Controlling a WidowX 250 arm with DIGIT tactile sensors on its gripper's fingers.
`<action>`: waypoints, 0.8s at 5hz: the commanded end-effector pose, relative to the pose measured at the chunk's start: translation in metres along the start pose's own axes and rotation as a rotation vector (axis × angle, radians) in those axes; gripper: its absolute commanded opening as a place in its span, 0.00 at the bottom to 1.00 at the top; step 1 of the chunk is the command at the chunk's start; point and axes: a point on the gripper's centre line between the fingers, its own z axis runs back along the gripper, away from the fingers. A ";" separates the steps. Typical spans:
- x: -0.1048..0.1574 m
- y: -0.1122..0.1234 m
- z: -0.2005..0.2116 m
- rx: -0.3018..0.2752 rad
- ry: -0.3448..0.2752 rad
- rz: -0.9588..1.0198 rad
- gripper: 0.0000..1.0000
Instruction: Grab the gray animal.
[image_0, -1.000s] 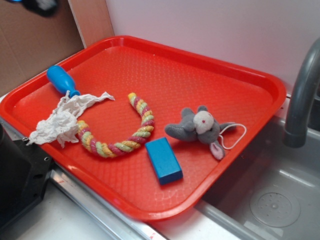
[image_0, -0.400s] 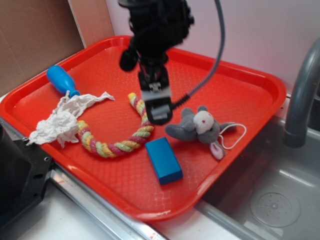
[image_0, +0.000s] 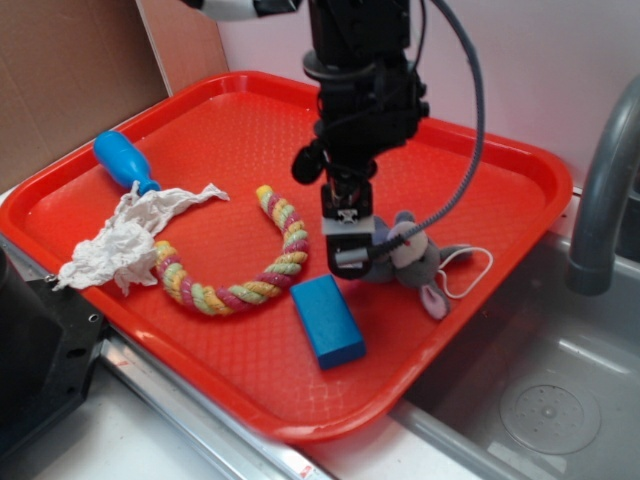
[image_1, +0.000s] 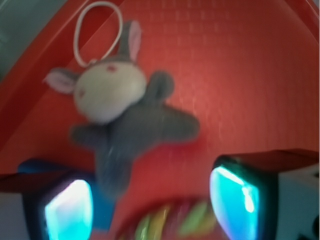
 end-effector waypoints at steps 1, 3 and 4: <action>0.031 -0.013 -0.029 -0.030 -0.068 -0.172 1.00; 0.024 -0.021 -0.026 0.016 -0.043 -0.111 0.00; 0.002 -0.012 0.001 0.063 -0.078 -0.006 0.00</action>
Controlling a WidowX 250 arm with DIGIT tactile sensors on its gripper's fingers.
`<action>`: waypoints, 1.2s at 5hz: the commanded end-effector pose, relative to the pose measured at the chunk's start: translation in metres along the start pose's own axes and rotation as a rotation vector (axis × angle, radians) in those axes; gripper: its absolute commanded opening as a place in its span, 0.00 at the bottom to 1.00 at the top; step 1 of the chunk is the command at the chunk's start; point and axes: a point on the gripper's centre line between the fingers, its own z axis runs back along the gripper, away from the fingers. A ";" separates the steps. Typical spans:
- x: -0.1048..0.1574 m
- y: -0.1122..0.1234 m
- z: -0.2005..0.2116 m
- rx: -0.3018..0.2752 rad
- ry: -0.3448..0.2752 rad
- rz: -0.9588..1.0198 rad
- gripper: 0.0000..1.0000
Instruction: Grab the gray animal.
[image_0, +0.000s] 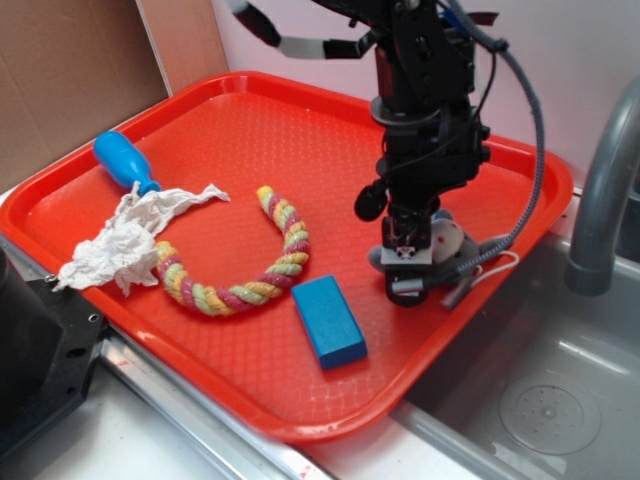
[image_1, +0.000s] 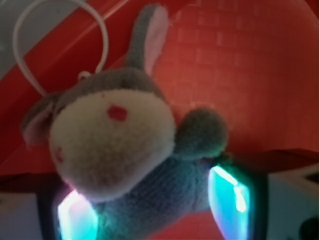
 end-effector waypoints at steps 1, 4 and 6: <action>-0.066 0.005 0.066 0.082 -0.065 0.294 0.00; -0.091 0.010 0.104 0.060 -0.137 0.222 1.00; -0.046 -0.009 0.060 0.016 -0.036 -0.073 1.00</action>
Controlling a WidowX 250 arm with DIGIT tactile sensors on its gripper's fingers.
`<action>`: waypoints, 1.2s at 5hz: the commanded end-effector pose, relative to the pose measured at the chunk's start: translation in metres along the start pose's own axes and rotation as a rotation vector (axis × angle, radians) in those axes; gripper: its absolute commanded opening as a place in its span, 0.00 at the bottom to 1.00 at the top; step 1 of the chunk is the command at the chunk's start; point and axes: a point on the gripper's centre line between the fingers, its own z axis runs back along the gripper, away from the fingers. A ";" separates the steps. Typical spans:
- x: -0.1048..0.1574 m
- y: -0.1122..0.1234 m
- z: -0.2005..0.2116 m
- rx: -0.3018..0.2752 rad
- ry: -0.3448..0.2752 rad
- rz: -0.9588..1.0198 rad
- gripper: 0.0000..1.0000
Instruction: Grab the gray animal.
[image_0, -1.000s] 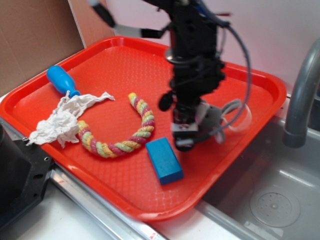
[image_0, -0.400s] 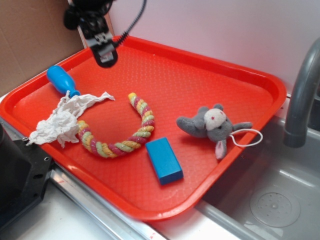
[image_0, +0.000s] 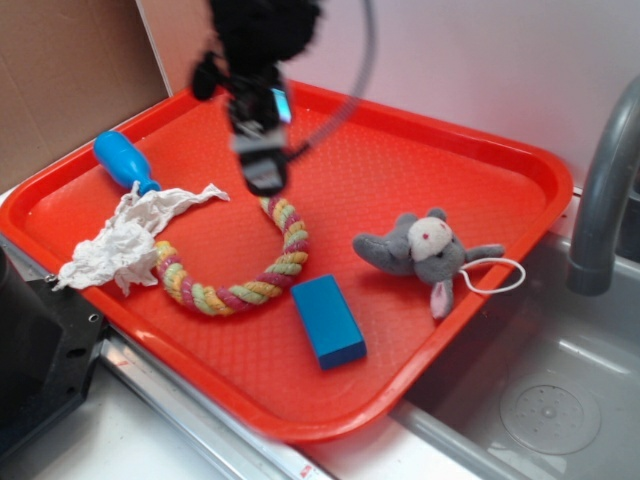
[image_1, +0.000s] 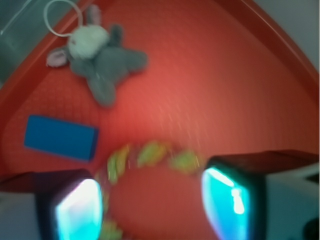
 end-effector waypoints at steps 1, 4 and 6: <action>0.025 -0.019 -0.033 0.019 -0.023 -0.118 1.00; 0.055 -0.026 -0.053 -0.045 -0.167 -0.270 1.00; 0.057 -0.032 -0.048 -0.042 -0.142 -0.326 1.00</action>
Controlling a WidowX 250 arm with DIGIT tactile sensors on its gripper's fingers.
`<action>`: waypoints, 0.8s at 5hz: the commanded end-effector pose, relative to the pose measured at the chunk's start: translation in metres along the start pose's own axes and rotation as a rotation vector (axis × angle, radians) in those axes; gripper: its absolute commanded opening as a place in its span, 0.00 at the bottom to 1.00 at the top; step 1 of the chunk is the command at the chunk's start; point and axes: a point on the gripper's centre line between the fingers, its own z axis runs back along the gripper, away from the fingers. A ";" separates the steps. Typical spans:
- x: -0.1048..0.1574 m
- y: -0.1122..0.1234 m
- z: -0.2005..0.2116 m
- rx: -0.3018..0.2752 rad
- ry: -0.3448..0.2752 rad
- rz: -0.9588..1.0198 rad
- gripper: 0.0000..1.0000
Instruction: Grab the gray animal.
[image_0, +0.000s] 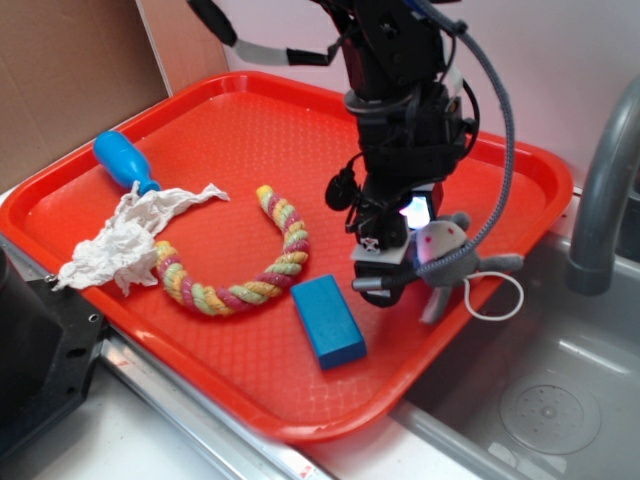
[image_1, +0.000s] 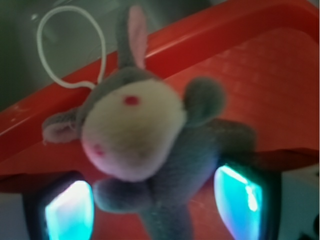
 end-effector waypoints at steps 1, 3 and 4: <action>-0.006 -0.012 0.039 0.161 -0.041 -0.057 1.00; -0.015 -0.005 0.087 0.122 -0.153 -0.165 1.00; -0.006 -0.009 0.068 0.066 -0.109 -0.250 1.00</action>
